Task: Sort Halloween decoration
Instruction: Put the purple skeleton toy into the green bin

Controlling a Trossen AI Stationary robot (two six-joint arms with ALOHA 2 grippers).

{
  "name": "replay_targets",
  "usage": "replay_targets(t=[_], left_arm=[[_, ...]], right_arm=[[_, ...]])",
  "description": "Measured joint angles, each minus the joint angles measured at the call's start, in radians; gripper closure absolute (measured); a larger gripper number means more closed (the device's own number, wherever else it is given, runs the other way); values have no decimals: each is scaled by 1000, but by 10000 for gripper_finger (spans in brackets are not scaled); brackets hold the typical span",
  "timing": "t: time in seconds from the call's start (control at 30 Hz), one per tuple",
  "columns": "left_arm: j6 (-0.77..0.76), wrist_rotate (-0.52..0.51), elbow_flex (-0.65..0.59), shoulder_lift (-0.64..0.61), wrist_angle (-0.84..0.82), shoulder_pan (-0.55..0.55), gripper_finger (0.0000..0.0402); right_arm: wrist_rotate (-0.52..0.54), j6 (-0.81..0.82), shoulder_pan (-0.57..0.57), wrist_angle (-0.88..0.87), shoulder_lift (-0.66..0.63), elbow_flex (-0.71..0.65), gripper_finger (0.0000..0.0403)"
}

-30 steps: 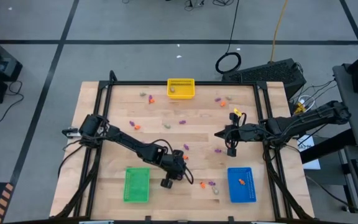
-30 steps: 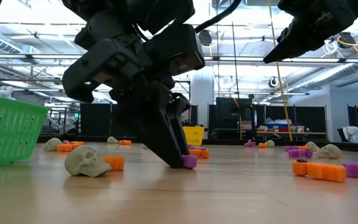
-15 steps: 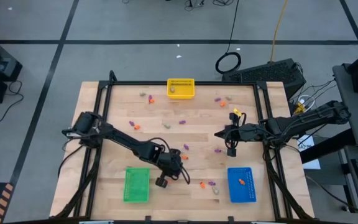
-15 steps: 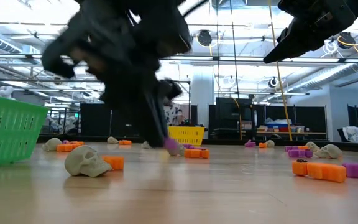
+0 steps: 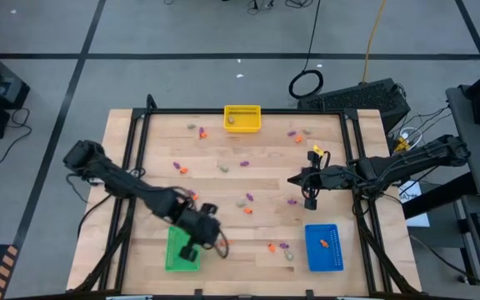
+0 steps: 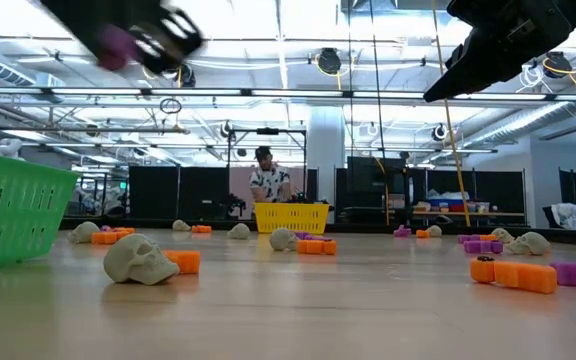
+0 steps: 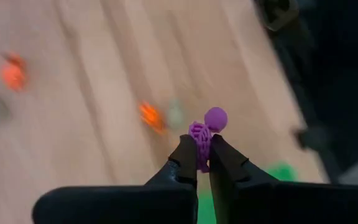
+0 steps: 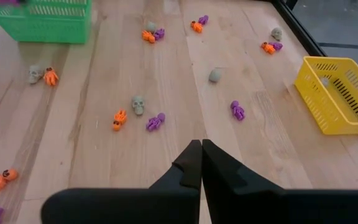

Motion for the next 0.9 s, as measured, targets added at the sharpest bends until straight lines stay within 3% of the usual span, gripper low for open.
replay_targets(t=[0.23,0.4,0.77,0.9], left_arm=[[-301,-58,-9,-11,-226,-152,393],[-435,-123,-92,0,-233,-184,393],[-487,-130,-247,1,-90,-177,391],[-507,-111,-247,1,-90,-176,361]], right_arm=[[0,0,0,9,0,0,403],[0,0,0,11,0,0,403],[0,8,0,13,0,0,403],[0,9,0,13,0,0,403]])
